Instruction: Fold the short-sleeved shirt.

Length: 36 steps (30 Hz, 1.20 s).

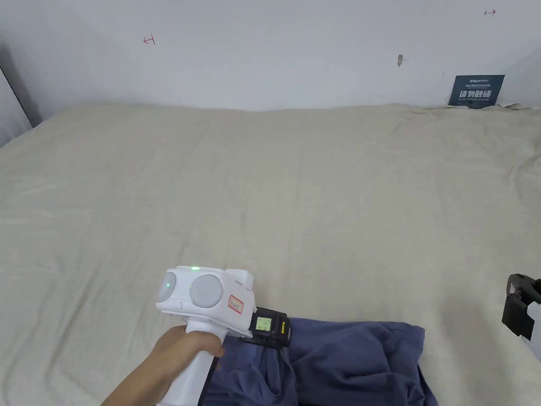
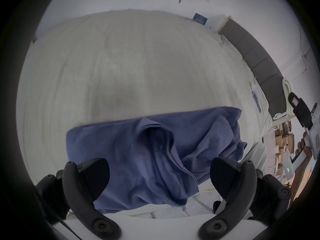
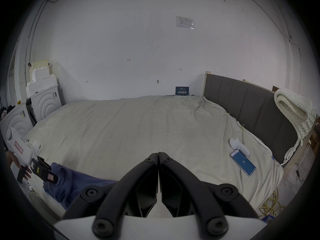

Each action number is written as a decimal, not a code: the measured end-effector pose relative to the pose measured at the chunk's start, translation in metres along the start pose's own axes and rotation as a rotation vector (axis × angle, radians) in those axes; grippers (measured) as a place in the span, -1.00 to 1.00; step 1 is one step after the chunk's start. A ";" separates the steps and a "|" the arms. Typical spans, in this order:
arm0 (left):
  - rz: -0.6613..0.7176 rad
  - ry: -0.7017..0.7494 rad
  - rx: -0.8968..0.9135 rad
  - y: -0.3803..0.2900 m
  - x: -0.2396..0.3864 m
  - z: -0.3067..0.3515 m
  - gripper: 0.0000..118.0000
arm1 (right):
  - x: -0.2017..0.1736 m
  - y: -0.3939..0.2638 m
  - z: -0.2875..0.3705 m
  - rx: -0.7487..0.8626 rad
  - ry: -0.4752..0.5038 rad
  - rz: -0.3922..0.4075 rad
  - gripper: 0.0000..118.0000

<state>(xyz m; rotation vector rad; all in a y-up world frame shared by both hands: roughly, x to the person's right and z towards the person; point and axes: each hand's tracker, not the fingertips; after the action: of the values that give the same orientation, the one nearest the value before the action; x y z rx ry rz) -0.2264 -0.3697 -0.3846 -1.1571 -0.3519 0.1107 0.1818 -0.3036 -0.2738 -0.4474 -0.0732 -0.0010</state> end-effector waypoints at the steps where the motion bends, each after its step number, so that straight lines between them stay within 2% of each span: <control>1: 0.002 0.004 0.026 -0.001 -0.003 0.006 1.00 | 0.000 0.000 0.000 0.001 0.001 0.000 -0.99; 8: 0.064 0.082 0.198 -0.018 -0.034 0.049 0.96 | -0.006 0.004 0.001 0.010 0.013 0.003 -0.99; 11: 0.047 0.161 0.276 -0.030 -0.045 0.056 0.51 | -0.007 0.005 0.001 0.012 0.018 0.005 -0.99; 14: 0.043 0.191 0.292 -0.041 -0.051 0.050 -0.14 | -0.008 0.006 0.001 0.014 0.021 0.007 -0.99; 15: 0.043 0.195 0.296 -0.044 -0.053 0.046 -0.42 | -0.009 0.006 0.001 0.014 0.021 0.007 -0.99; 17: 0.037 0.191 0.296 -0.051 -0.053 0.035 -0.58 | -0.009 0.007 0.001 0.014 0.022 0.007 -0.99; 20: 0.028 0.168 0.281 -0.058 -0.048 0.017 -0.96 | -0.009 0.007 0.002 0.015 0.021 0.007 -0.99; 31: -0.044 0.065 0.162 -0.075 0.010 -0.057 -1.00 | -0.001 0.004 0.004 0.002 0.003 0.005 -0.99; 36: -0.088 0.066 0.161 -0.078 0.041 -0.070 -1.00 | 0.004 0.003 0.006 -0.002 -0.005 0.003 -0.99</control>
<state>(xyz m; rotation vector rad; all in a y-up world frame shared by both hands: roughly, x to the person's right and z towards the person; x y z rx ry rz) -0.1721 -0.4516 -0.3296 -0.9825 -0.3294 0.0233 0.1854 -0.2984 -0.2695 -0.4490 -0.0776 0.0032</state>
